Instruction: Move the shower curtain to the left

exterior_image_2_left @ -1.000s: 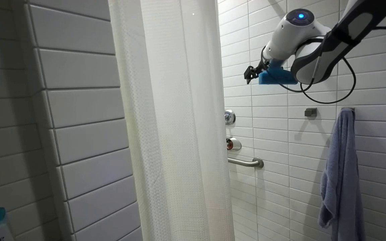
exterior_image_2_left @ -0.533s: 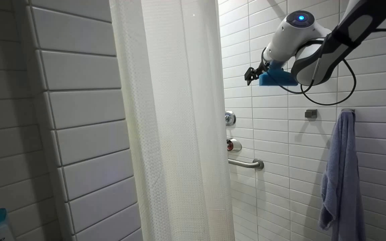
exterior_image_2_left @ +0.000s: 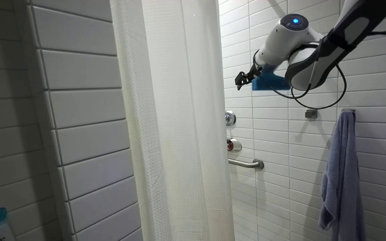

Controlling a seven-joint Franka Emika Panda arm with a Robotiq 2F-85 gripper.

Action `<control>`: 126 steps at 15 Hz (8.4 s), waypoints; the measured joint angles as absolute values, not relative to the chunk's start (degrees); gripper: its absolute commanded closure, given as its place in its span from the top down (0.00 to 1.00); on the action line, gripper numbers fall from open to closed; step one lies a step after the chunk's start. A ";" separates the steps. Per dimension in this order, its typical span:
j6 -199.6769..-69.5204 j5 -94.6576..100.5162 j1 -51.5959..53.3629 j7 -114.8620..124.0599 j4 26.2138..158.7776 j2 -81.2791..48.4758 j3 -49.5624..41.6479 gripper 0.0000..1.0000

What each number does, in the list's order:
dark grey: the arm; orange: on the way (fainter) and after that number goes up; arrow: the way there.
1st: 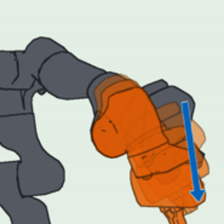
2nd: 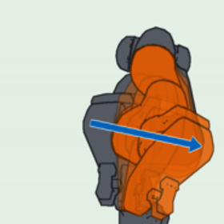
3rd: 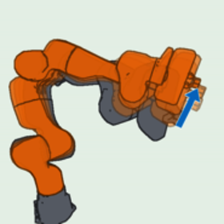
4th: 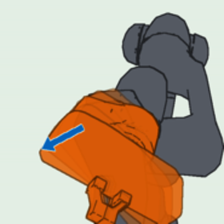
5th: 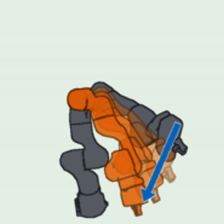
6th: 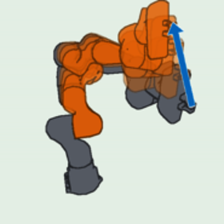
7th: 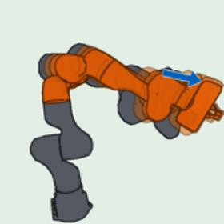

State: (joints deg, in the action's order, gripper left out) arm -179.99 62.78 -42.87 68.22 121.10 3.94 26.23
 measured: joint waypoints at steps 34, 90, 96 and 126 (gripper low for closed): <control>-182.10 63.29 -39.32 66.12 122.80 3.28 28.55 1.00; -195.65 58.77 -25.51 61.99 132.12 17.79 28.17 1.00; -195.55 58.77 -25.43 61.99 132.12 17.18 28.65 1.00; -168.78 67.83 -33.20 76.38 117.66 5.68 42.72 0.44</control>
State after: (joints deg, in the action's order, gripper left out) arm -168.78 67.83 -33.20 76.38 117.66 5.68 42.72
